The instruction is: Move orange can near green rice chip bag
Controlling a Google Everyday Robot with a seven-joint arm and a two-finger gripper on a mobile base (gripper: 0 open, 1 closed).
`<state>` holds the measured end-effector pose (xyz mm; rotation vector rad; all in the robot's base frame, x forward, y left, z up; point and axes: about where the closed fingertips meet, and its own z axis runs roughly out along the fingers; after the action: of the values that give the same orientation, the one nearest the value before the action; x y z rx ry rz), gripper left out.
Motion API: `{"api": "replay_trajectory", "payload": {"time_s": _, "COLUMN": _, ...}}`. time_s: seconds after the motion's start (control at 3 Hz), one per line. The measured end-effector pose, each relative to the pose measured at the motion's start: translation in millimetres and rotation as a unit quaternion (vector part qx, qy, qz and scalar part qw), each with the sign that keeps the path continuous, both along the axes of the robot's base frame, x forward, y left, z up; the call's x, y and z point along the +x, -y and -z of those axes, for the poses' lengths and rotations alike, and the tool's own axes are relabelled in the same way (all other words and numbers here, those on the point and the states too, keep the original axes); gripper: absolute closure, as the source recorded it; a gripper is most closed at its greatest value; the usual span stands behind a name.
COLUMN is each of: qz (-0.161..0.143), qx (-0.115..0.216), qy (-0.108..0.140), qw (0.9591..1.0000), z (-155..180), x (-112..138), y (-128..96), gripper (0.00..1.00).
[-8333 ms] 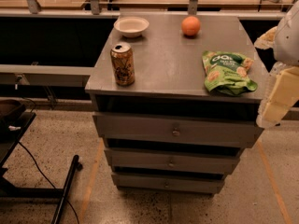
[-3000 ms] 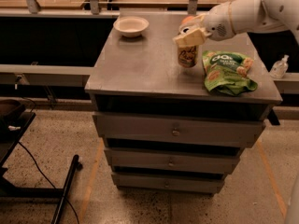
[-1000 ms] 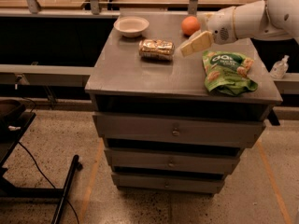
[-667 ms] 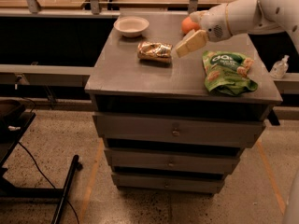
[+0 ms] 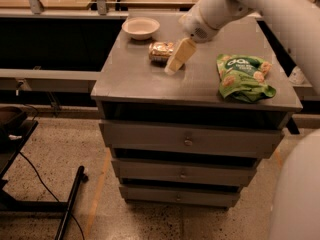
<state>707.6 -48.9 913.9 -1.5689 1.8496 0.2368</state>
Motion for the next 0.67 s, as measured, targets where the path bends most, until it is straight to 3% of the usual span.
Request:
{"api": "replay_trajectory", "payload": {"time_s": 0.33, "qz": -0.002, "qx": -0.065, "qy": 0.006, "qw": 0.9979, "z": 20.7, "x": -0.5, "y": -14.6, "gripper": 0.0}}
{"api": "replay_trajectory", "payload": {"time_s": 0.67, "qz": -0.003, "qx": -0.105, "qy": -0.003, "qw": 0.9945, "z": 41.4, "x": 2.8, "y": -22.2, "gripper": 0.18}}
